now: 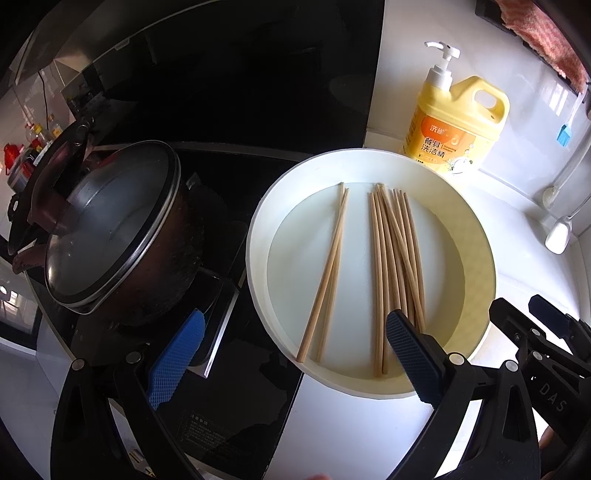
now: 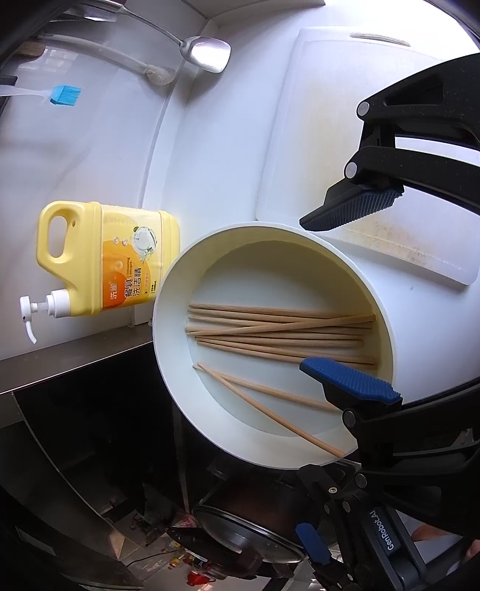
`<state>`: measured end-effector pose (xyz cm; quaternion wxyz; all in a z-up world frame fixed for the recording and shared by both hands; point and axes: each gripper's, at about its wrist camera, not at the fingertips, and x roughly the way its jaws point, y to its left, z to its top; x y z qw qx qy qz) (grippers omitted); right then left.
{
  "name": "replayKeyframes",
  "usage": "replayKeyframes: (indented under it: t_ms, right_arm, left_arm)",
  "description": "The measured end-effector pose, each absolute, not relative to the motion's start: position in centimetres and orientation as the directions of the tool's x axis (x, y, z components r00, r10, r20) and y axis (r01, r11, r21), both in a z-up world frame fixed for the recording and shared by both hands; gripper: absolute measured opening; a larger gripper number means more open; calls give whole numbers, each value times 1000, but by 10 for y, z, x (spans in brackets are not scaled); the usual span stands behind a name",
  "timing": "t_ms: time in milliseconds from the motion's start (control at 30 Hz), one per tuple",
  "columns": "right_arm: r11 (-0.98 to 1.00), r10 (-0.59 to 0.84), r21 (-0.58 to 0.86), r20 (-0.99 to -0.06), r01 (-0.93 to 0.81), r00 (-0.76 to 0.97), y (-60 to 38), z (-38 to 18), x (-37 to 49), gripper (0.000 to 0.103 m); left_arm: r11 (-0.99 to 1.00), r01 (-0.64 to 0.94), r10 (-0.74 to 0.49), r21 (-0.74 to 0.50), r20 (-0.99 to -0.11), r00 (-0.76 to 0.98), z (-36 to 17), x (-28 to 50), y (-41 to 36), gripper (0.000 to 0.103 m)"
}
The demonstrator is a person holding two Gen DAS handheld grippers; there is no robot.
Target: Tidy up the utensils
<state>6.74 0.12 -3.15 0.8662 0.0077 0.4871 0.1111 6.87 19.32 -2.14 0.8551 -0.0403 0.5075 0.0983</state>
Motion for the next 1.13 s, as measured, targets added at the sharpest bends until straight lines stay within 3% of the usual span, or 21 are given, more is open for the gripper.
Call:
replayKeyframes:
  t_ms: [1133]
  right_arm:
    - [975, 197, 114, -846, -193, 495, 4, -34, 65, 68]
  left_arm:
    - [977, -211, 117, 18, -878, 464, -20, 66, 194, 97]
